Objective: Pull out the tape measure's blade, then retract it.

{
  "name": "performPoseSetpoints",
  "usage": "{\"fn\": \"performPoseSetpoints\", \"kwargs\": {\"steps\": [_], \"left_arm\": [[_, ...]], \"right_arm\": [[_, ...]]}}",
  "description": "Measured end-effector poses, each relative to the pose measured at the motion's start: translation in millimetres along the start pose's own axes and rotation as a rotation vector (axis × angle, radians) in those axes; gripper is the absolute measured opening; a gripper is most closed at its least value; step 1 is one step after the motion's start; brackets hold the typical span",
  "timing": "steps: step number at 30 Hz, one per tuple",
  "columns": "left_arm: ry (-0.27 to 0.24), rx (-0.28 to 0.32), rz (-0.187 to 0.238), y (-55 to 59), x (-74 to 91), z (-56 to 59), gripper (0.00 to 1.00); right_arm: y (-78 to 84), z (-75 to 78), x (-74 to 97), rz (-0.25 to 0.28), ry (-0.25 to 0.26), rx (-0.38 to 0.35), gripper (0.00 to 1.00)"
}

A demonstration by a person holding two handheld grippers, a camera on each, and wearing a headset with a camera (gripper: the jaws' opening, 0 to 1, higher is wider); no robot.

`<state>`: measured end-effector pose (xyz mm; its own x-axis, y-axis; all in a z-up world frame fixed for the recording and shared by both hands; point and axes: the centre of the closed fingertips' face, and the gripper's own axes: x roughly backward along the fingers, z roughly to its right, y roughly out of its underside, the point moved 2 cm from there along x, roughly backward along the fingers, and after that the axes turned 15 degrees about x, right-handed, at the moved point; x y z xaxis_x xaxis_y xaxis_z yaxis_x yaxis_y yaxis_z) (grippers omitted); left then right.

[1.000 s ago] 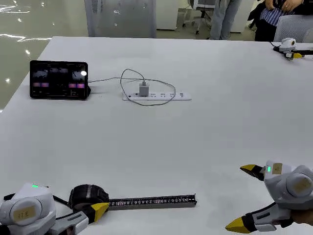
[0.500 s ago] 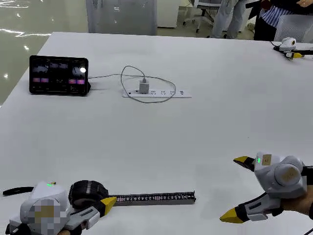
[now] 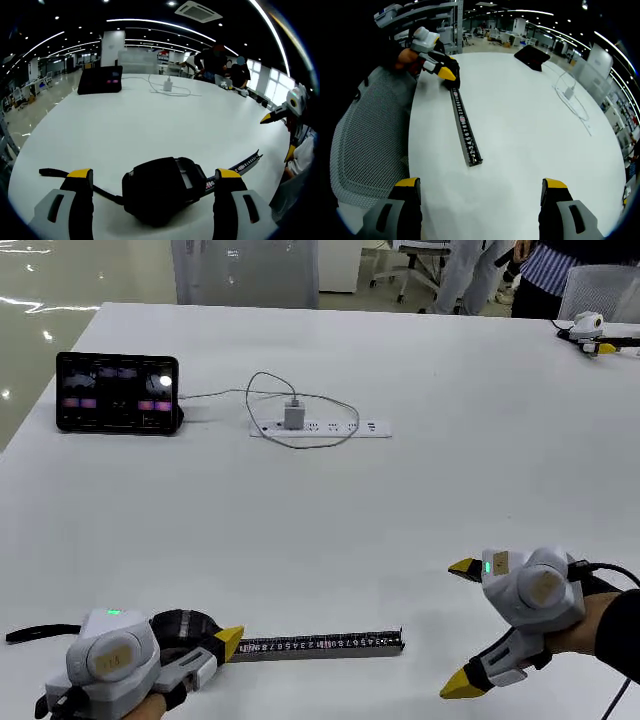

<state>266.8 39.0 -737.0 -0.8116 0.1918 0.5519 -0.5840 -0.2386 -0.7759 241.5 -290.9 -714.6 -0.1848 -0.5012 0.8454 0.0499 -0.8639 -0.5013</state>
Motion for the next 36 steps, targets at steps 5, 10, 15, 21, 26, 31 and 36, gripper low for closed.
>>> {"fn": "performPoseSetpoints", "kwargs": {"steps": [5,10,15,21,26,31,36], "left_arm": [[0.023,-0.043,0.032,0.6,1.0,-3.0,0.99],[0.033,-0.008,0.074,-7.7,0.8,-9.5,0.99],[0.06,-0.035,0.088,-9.7,1.2,-1.7,0.99],[0.074,-0.066,0.077,-7.3,0.5,3.2,0.99],[0.08,-0.084,0.07,-5.2,-0.1,5.2,0.99],[0.085,-0.092,0.064,-3.3,-0.2,7.0,0.99],[0.08,-0.087,0.064,-3.4,0.4,5.1,0.99]], "right_arm": [[0.6,1.2,-8.8,-0.026,-0.022,0.026,0.99],[-1.4,2.9,-21.3,-0.039,-0.043,0.027,0.99],[-5.2,3.1,-32.4,-0.05,-0.067,0.052,0.99],[-8.3,2.7,-43.0,-0.053,-0.092,0.071,0.99],[-9.7,2.0,-49.0,-0.062,-0.119,0.1,0.9],[-8.2,-0.9,-52.4,-0.07,-0.151,0.117,0.75],[-6.7,-1.8,-53.8,-0.069,-0.169,0.15,0.57]]}}
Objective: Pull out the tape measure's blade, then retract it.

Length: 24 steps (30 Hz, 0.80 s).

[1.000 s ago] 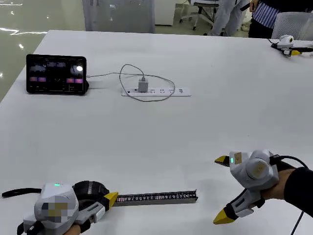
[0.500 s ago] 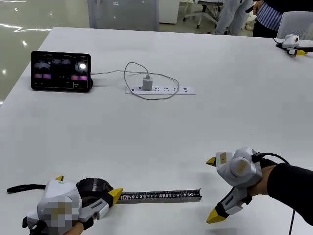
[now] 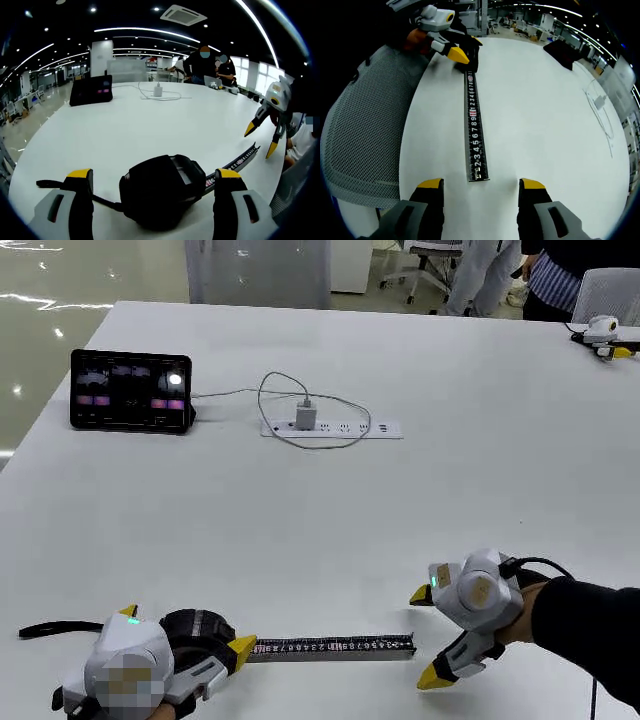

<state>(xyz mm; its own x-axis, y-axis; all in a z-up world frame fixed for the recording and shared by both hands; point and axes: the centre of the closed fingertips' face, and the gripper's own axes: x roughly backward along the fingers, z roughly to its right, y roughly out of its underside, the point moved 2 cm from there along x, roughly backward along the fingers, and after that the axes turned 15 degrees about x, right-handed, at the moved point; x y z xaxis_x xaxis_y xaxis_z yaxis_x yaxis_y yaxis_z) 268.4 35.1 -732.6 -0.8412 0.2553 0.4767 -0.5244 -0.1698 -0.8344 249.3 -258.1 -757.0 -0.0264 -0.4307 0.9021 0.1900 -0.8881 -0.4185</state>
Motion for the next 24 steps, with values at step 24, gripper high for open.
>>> {"fn": "performPoseSetpoints", "kwargs": {"steps": [24], "left_arm": [[-0.011,-0.001,0.005,-1.7,0.8,-3.2,0.99]], "right_arm": [[-7.4,-3.6,-7.8,0.008,-0.051,0.066,0.17]]}}
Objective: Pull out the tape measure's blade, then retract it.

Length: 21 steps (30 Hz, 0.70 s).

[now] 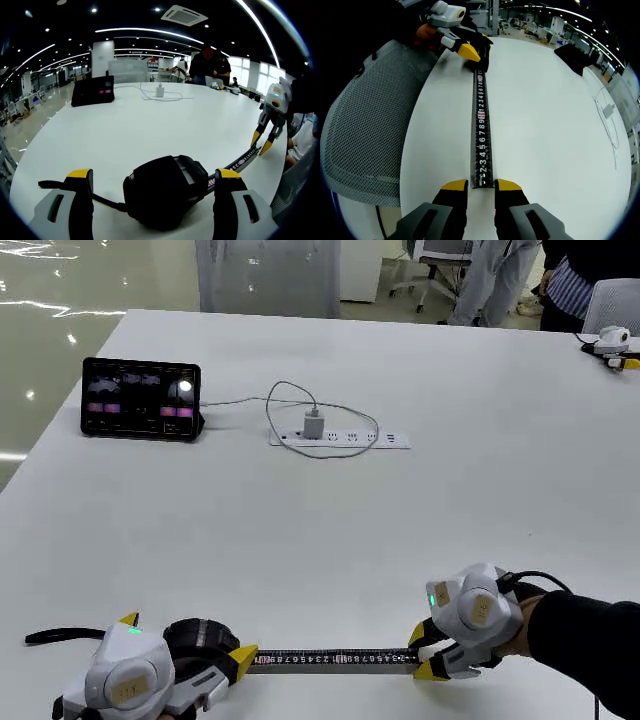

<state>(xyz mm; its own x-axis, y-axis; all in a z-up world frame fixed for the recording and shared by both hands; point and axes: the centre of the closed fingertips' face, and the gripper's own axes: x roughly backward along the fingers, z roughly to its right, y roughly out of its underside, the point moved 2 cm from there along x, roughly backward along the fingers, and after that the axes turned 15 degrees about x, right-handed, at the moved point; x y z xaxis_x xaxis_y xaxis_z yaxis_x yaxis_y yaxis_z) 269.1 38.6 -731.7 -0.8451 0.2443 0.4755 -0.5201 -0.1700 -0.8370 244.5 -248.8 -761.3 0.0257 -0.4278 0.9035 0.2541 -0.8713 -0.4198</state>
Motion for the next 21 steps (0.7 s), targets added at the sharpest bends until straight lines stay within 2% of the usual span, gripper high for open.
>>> {"fn": "performPoseSetpoints", "kwargs": {"steps": [4,10,16,18,19,21], "left_arm": [[0.002,-0.001,0.001,-0.2,-0.2,0.8,0.99],[0.004,-0.002,0.01,-2.2,0.0,2.7,0.98],[-0.006,0.004,-0.006,-1.2,-0.2,2.1,0.87],[-0.008,0.045,-0.03,2.0,0.1,3.4,0.84],[-0.027,0.076,-0.055,5.1,0.7,2.5,0.84],[-0.031,0.068,-0.052,4.1,0.5,3.0,0.83]], "right_arm": [[1.0,2.8,-0.6,-0.007,0.007,0.009,0.13],[0.1,1.7,-0.7,-0.012,0.004,0.003,0.11],[-0.2,2.0,-1.4,-0.029,0.014,-0.036,0.11],[-0.3,2.7,-1.7,-0.032,0.014,-0.05,0.11],[-0.1,3.0,-2.1,-0.035,0.012,-0.049,0.1],[0.1,3.4,-2.2,-0.037,0.01,-0.058,0.1]]}}
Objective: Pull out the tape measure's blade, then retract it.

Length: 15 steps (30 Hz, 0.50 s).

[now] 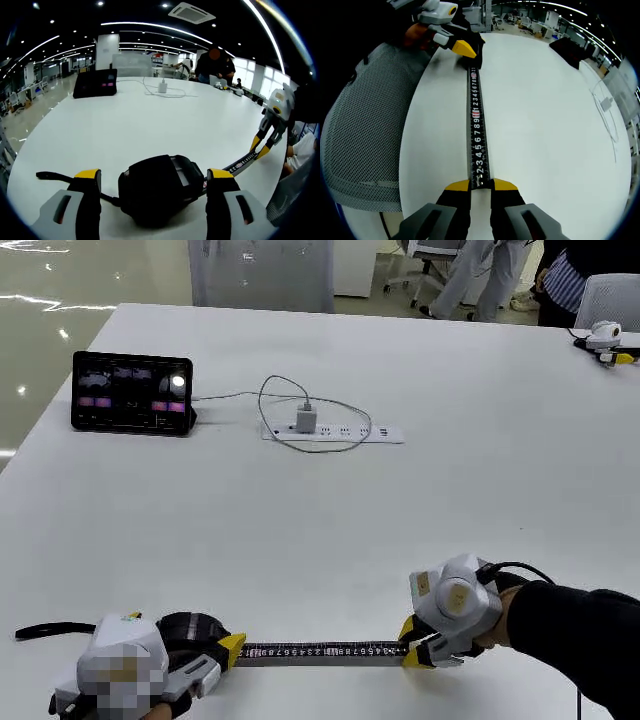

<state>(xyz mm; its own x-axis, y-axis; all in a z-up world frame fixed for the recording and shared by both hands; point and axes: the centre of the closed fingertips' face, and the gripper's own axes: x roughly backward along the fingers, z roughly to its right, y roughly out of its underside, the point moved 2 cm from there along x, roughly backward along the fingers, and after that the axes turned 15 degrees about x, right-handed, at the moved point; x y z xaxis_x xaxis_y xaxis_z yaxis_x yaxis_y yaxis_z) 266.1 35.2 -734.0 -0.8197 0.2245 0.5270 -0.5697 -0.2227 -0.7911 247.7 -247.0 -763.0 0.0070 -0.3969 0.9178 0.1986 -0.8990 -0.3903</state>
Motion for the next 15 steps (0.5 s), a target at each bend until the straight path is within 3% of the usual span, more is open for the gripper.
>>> {"fn": "performPoseSetpoints", "kwargs": {"steps": [3,15], "left_arm": [[-0.03,-0.006,-0.055,6.9,1.8,-0.4,0.75],[-0.025,0.011,-0.06,4.9,5.4,5.6,0.63]], "right_arm": [[-0.3,-0.5,-0.3,-0.01,-0.003,0.027,0.11],[-1.0,2.0,-1.3,-0.063,-0.025,-0.002,0.1]]}}
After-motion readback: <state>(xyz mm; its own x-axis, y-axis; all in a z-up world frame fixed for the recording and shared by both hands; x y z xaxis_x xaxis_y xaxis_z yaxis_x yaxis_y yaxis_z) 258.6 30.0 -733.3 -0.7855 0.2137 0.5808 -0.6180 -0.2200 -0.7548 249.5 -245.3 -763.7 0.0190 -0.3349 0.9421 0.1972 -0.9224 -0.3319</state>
